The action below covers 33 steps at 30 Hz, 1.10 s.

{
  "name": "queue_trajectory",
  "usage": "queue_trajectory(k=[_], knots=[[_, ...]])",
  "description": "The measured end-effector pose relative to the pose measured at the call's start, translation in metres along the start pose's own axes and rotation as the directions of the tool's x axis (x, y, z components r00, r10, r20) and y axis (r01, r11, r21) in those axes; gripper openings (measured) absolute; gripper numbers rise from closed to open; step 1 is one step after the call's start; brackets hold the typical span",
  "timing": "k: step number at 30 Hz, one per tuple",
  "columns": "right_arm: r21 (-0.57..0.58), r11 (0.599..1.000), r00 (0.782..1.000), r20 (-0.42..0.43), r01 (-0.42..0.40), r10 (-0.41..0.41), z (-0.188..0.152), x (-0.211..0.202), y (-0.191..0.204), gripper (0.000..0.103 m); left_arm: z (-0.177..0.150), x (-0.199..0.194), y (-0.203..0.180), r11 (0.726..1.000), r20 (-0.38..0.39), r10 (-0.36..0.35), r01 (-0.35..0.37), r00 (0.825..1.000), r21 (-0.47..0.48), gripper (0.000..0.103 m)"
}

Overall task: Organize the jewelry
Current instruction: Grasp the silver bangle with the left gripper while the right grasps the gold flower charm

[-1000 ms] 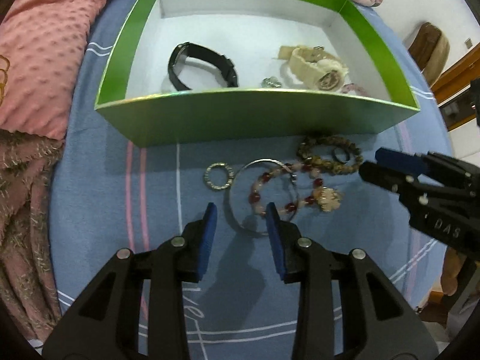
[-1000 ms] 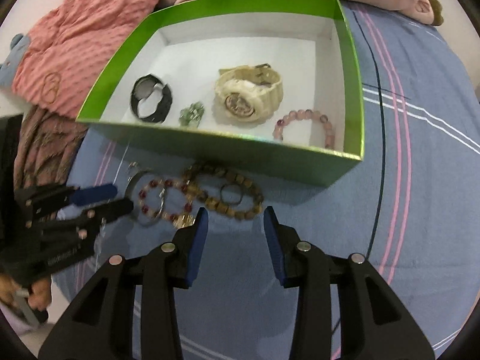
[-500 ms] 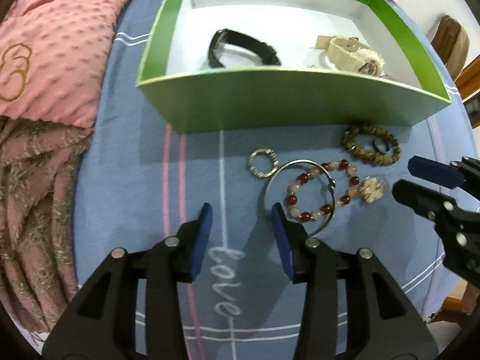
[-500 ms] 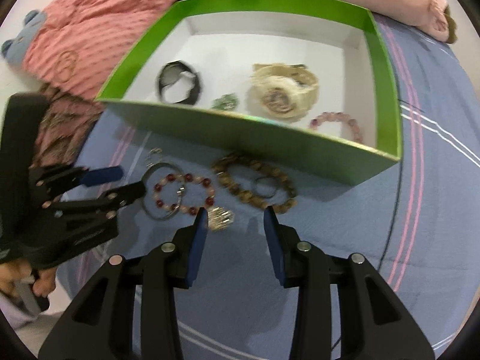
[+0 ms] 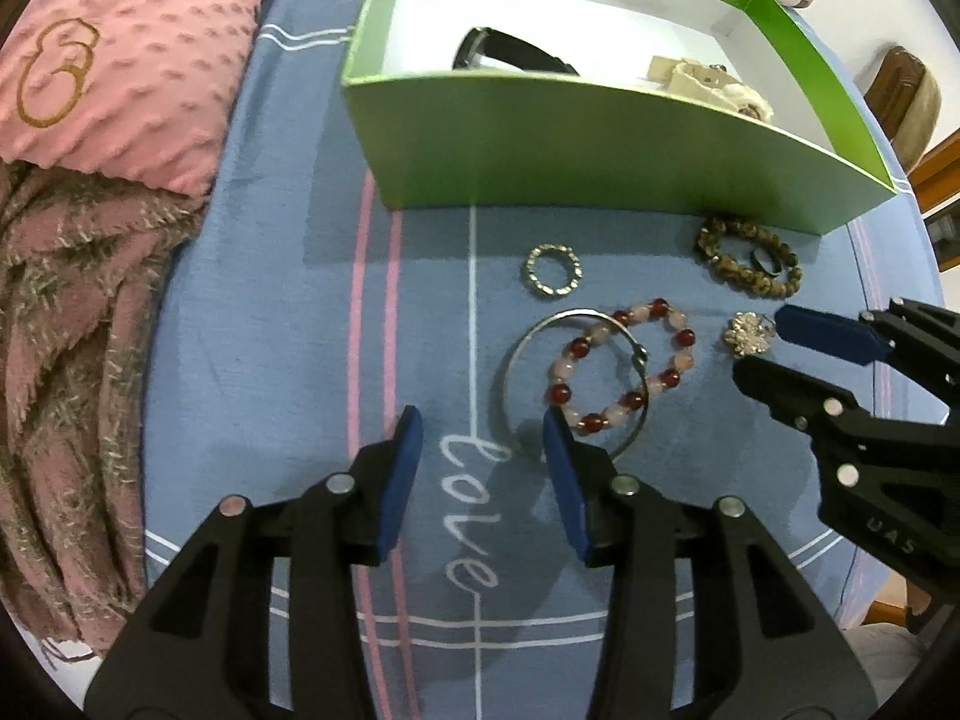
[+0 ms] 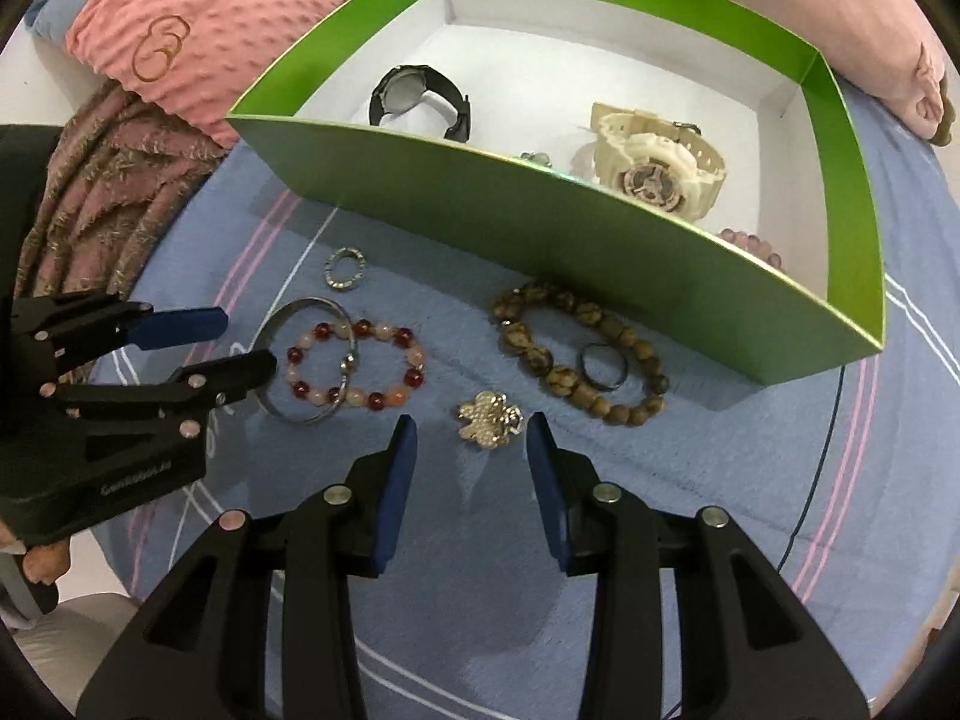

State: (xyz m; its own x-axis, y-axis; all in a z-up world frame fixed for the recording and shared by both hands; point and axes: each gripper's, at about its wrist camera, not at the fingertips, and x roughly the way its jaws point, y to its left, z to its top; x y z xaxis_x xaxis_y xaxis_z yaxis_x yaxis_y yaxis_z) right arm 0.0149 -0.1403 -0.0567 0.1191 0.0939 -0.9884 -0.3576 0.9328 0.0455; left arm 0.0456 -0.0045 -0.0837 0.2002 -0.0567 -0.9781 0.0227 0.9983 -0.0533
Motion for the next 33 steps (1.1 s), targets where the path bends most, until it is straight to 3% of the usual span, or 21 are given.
queue_trajectory(k=[3, 6, 8, 11, 12, 13, 24, 33], knots=[[0.002, 1.0, 1.0, -0.005, 0.003, -0.003, 0.001, 0.004, 0.0, 0.038, -0.001, 0.0, -0.004, 1.0, 0.017, 0.005, -0.006, 1.0, 0.02, 0.032], [0.005, 1.0, 1.0, -0.014, 0.005, -0.005, 0.003, 0.009, 0.002, 0.038, -0.002, -0.002, -0.005, 1.0, 0.026, -0.014, 0.013, 1.0, 0.019, 0.009], [0.008, 1.0, 1.0, -0.021, 0.004, -0.004, 0.002, 0.011, 0.002, 0.038, -0.003, -0.002, 0.0, 0.999, 0.023, -0.038, 0.039, 0.999, -0.008, 0.003], [0.004, 1.0, 1.0, -0.023, 0.006, -0.006, 0.006, 0.015, 0.006, 0.035, 0.0, -0.002, -0.005, 0.999, 0.022, -0.039, 0.039, 0.999, -0.014, 0.003], [0.008, 1.0, 1.0, -0.026, 0.002, -0.002, 0.005, 0.015, 0.004, 0.025, 0.0, -0.002, -0.005, 0.999, 0.021, -0.037, 0.038, 0.999, -0.014, 0.003], [0.013, 1.0, 1.0, -0.027, -0.004, 0.004, 0.004, 0.015, 0.004, 0.023, 0.002, -0.001, -0.005, 0.999, 0.02, -0.038, 0.039, 0.999, -0.017, 0.003], [0.057, 0.998, 1.0, -0.004, -0.022, 0.022, 0.002, -0.01, -0.013, 0.019, 0.014, -0.028, 0.002, 0.999, 0.057, -0.041, 0.043, 0.998, -0.03, 0.003], [0.102, 0.994, 0.999, 0.005, -0.036, 0.036, -0.009, -0.035, -0.037, 0.019, 0.004, -0.053, 0.011, 0.998, 0.09, -0.046, 0.049, 0.995, -0.026, 0.003]])
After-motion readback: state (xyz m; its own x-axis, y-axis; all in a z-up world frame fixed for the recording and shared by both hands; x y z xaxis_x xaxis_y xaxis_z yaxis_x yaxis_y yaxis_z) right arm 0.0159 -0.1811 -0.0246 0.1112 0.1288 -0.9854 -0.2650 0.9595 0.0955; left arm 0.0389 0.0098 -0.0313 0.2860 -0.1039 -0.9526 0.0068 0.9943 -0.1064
